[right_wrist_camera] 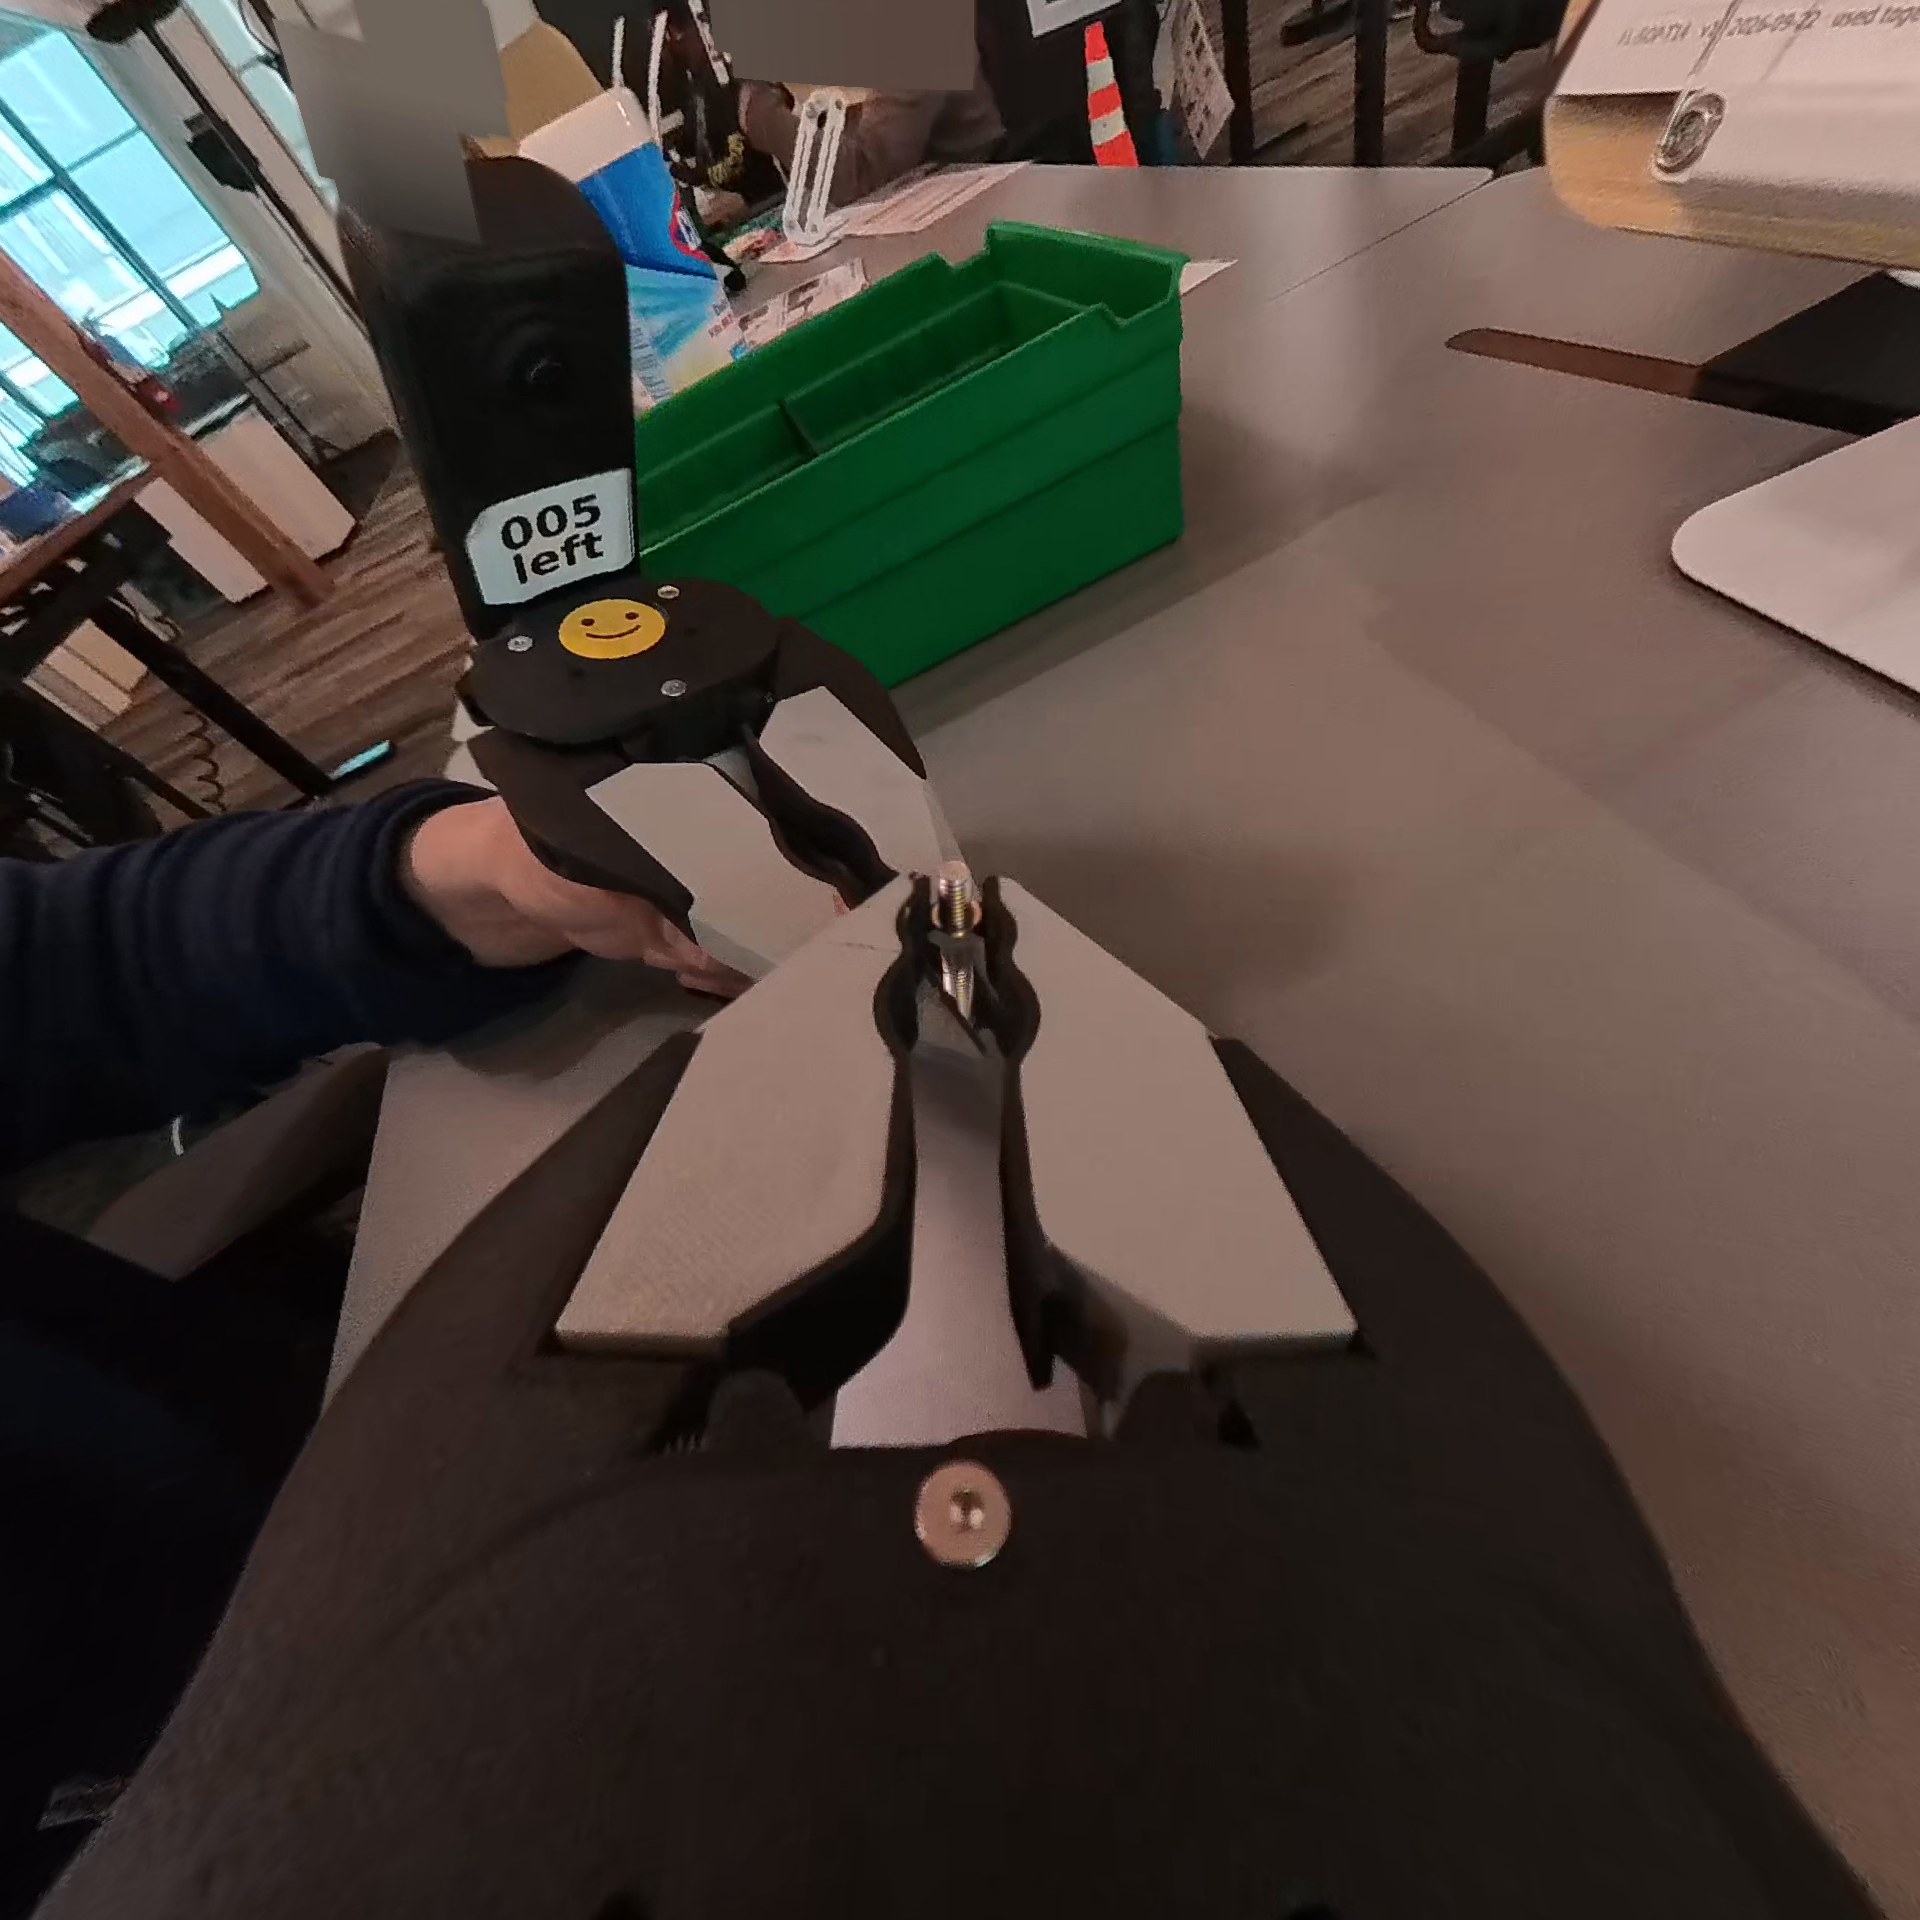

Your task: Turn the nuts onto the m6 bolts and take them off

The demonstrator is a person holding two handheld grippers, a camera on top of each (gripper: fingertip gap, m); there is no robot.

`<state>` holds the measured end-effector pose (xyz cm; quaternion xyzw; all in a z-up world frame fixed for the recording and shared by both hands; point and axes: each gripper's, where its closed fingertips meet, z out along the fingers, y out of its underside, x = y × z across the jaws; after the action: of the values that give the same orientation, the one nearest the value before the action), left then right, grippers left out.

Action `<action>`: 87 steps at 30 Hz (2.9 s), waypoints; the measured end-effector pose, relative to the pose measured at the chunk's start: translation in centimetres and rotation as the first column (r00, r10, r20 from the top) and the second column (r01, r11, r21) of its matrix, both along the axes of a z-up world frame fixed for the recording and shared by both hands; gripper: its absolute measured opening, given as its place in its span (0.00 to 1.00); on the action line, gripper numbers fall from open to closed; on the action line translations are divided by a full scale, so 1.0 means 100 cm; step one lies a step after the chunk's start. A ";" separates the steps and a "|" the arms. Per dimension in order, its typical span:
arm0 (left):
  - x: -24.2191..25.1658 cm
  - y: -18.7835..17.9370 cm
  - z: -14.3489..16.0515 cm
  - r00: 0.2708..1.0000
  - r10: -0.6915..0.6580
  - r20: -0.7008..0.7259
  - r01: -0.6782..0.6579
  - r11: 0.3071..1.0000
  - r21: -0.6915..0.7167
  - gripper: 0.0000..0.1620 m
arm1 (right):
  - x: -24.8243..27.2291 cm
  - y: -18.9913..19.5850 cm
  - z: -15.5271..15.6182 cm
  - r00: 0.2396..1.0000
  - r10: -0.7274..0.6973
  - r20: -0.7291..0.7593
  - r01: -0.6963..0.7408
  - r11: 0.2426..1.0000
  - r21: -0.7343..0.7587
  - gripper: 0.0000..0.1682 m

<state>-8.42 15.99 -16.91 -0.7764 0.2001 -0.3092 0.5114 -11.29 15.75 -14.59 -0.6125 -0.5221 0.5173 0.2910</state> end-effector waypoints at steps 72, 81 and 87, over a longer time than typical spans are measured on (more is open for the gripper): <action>-0.225 -0.189 0.054 0.569 0.766 -0.298 -0.742 0.635 0.215 0.00 | 0.240 -0.004 -0.041 0.782 -0.578 0.233 0.456 0.786 0.417 0.11; -0.218 -0.169 0.014 0.578 0.730 -0.363 -0.750 0.651 0.115 0.35 | 0.240 -0.005 -0.041 0.796 -0.560 0.231 0.458 0.806 0.376 0.12; -0.244 -0.161 -0.005 0.507 0.725 -0.466 -0.764 0.628 0.146 0.02 | 0.239 -0.005 -0.041 0.812 -0.540 0.223 0.448 0.820 0.357 0.13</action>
<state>-32.78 -0.10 -17.41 -0.8564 -0.0444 0.1375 0.4957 12.58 15.25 -18.68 -0.7532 -0.4517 0.2370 0.4153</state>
